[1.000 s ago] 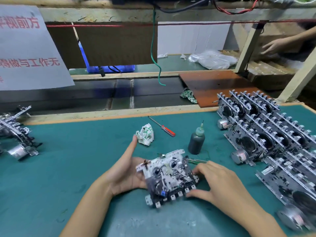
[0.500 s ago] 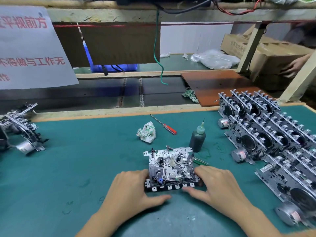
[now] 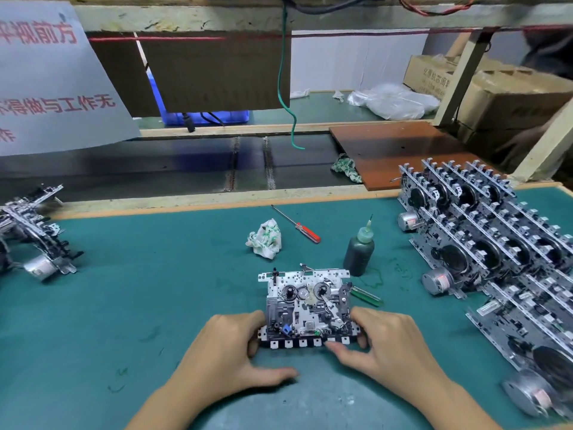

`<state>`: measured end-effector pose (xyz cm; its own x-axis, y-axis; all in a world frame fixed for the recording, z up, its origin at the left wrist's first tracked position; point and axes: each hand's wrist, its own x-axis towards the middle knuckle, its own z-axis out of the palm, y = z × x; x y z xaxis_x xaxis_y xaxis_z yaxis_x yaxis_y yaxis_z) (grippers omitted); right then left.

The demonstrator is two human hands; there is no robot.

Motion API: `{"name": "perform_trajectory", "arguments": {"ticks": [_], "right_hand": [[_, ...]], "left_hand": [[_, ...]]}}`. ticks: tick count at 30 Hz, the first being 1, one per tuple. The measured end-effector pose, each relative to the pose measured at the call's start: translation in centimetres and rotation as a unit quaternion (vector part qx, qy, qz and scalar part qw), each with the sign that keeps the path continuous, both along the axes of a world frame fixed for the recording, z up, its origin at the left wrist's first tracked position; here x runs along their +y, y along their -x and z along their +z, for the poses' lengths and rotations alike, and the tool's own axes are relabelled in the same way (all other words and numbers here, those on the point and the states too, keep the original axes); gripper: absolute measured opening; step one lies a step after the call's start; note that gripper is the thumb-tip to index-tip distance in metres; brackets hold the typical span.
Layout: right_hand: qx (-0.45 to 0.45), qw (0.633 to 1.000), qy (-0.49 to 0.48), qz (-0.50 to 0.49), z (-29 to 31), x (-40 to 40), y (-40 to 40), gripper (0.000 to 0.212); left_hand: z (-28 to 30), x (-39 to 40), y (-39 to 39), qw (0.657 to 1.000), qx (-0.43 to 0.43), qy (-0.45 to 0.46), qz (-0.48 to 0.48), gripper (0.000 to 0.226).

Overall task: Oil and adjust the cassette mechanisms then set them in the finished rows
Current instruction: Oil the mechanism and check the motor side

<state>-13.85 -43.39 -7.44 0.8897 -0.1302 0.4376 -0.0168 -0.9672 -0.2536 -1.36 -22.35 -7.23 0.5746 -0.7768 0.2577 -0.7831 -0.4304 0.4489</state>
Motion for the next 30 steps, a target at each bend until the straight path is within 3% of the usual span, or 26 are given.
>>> {"name": "perform_trajectory", "arguments": {"ticks": [6,11,17,20,24,30], "right_hand": [[0.028,0.999,-0.025,0.03,0.2,-0.2,0.2,0.046],[0.016,0.998,-0.045,0.037,0.1,-0.1,0.1,0.043],[0.029,0.995,-0.081,0.041,0.2,0.0,0.2,0.045],[0.029,0.995,-0.084,0.033,0.3,0.1,0.1,0.042],[0.035,0.996,-0.081,0.019,0.1,0.0,0.1,0.045],[0.018,0.996,-0.08,-0.032,0.0,0.7,-0.2,0.047]], "left_hand": [[0.1,-0.6,0.4,0.995,-0.088,0.032,0.036,0.049],[0.2,-0.3,0.3,0.997,-0.074,0.022,0.011,0.06],[0.3,-1.6,1.6,0.991,-0.062,0.013,0.119,0.058],[0.4,-1.3,1.0,0.994,-0.066,0.031,0.087,0.053],[0.2,-0.4,0.3,0.999,0.036,-0.006,0.032,0.061],[0.1,-0.3,0.7,0.999,-0.046,0.015,0.006,0.05]]}}
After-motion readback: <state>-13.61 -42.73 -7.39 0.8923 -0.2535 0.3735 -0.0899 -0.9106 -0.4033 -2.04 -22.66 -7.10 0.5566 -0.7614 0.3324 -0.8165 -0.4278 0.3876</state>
